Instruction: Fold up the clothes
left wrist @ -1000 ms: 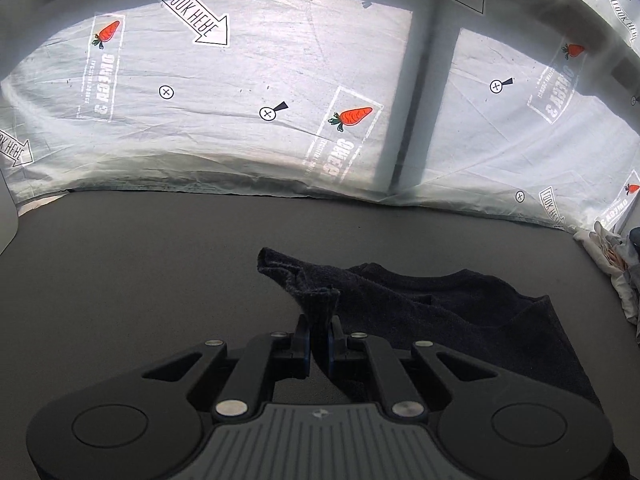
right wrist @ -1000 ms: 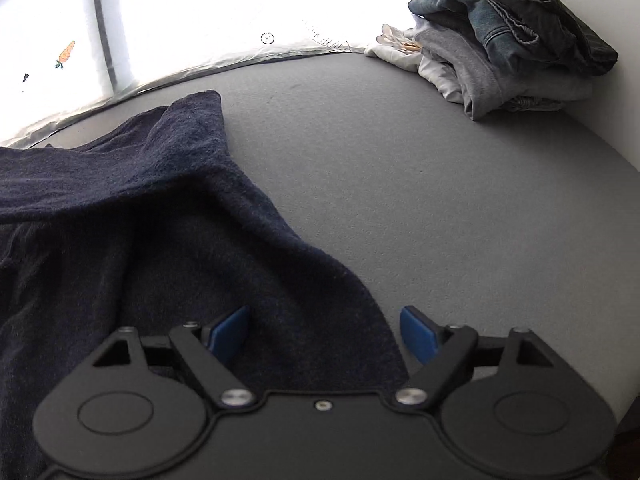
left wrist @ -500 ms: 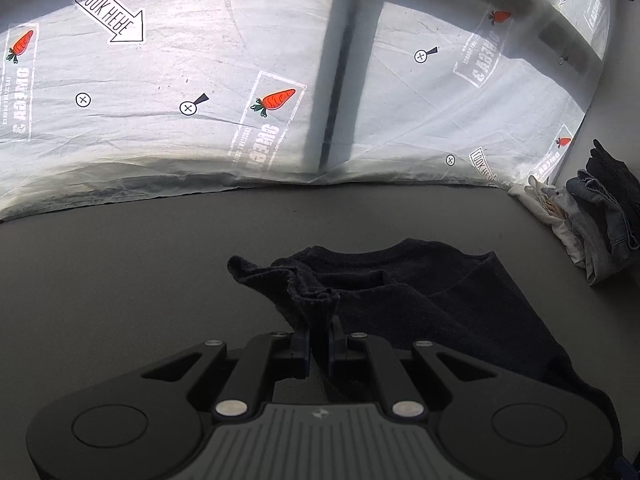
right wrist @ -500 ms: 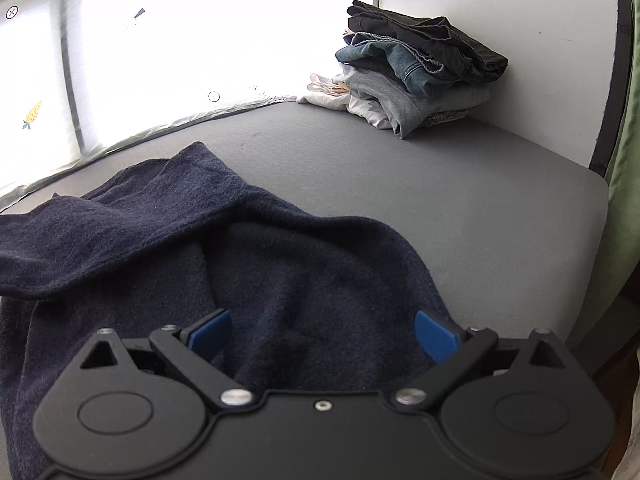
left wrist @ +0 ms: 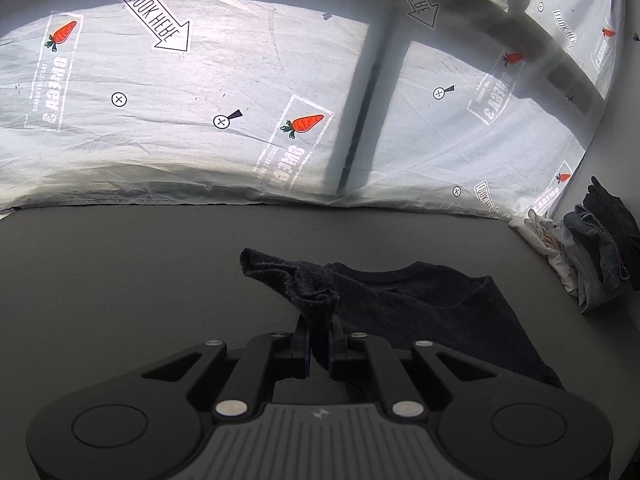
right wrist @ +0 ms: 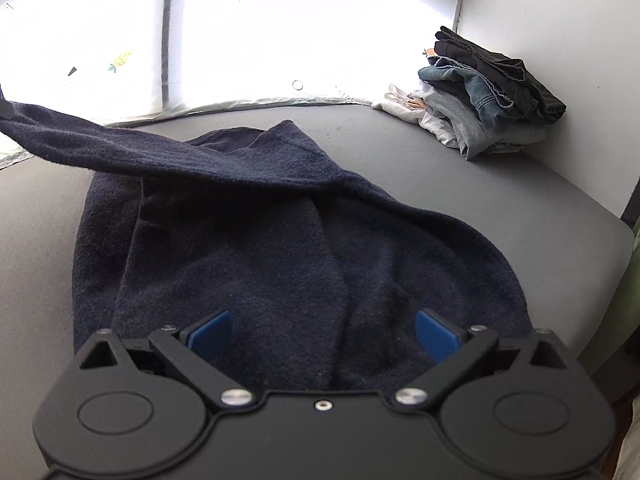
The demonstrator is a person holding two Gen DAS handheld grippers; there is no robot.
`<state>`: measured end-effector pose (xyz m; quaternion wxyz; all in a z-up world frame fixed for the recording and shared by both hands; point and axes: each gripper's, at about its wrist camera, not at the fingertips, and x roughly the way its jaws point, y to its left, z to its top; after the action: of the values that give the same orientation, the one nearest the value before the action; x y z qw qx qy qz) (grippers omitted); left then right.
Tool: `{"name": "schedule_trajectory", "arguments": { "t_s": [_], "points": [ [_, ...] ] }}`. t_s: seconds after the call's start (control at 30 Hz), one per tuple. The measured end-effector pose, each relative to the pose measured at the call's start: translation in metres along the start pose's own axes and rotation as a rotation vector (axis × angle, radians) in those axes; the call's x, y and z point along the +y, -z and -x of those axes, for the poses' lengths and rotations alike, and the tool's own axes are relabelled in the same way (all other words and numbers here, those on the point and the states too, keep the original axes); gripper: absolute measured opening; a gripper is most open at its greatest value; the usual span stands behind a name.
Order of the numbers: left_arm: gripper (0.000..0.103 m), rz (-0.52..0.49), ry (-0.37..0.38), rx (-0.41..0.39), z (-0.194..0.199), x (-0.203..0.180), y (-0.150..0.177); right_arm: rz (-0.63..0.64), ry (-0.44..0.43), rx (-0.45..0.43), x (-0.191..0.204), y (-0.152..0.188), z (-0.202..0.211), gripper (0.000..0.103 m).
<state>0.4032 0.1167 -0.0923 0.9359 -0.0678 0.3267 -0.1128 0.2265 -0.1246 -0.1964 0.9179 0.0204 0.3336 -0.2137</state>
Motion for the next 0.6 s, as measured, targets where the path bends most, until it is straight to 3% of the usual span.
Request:
{"name": "schedule_trajectory", "arguments": {
  "t_s": [0.2,0.6],
  "points": [
    [0.009,-0.032,-0.035,-0.065,0.018,0.011,0.006,0.008,-0.016,-0.001,0.001,0.002,0.007,0.100],
    [0.009,0.031,-0.100,-0.119,0.040,0.044,0.020,0.018,-0.050,0.032,0.007,0.006,0.008,0.100]
  ]
}}
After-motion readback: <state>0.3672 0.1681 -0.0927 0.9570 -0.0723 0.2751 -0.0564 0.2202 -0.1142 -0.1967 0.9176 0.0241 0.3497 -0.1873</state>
